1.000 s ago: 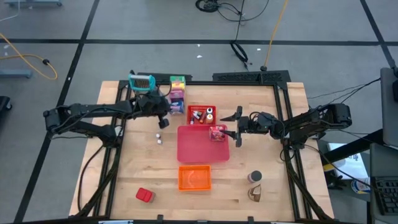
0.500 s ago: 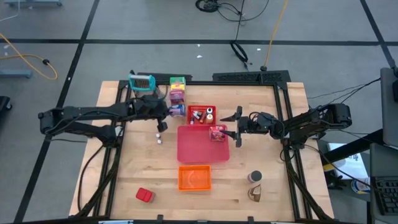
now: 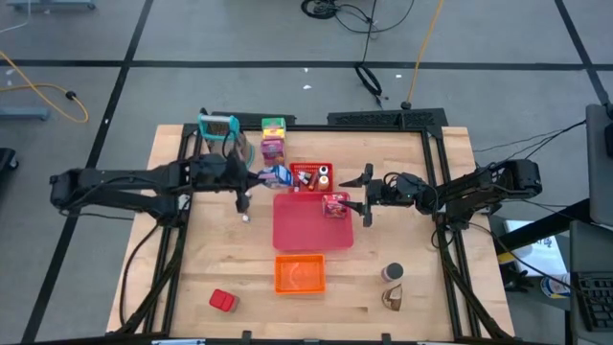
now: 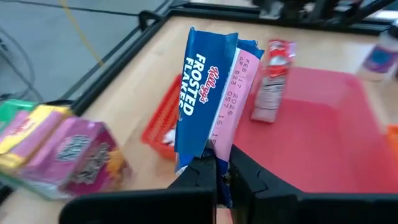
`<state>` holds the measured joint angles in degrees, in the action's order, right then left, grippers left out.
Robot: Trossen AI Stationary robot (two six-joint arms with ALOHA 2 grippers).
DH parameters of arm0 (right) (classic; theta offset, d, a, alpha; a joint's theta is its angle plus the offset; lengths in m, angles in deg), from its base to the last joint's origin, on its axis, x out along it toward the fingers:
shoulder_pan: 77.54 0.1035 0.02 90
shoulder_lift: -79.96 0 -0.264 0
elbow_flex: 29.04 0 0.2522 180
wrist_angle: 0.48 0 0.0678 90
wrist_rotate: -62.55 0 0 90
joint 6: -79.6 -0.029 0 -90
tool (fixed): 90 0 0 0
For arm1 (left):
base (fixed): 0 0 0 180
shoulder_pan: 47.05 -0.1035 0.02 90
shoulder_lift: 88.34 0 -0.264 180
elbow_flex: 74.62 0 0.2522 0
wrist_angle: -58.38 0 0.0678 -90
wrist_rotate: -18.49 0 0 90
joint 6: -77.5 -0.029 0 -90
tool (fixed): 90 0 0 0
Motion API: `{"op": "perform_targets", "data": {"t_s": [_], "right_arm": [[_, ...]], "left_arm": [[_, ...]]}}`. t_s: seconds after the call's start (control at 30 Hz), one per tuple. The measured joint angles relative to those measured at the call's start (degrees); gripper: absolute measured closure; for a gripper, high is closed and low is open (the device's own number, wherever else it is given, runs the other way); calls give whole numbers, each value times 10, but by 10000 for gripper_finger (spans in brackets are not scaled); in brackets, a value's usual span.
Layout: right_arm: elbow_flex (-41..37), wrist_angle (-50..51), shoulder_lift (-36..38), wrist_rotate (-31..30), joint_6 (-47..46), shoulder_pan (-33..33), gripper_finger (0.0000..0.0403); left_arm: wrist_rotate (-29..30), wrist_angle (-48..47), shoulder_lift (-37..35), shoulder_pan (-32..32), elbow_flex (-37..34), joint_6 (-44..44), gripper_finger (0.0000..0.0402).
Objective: Pick & Place Kitchen Items
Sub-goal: Put the blue cereal box into the pink bin
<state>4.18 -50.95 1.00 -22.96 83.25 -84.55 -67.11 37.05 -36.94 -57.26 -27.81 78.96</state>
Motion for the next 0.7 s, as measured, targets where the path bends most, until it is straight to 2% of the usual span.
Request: {"op": "perform_targets", "data": {"t_s": [0.4,0.7], "right_arm": [[0,-3,0,0,0,0,169],[0,-12,0,0,0,0,169]], "left_arm": [[26,19,19,94,25,73,395],[45,13,154,112,102,73,393]]}}
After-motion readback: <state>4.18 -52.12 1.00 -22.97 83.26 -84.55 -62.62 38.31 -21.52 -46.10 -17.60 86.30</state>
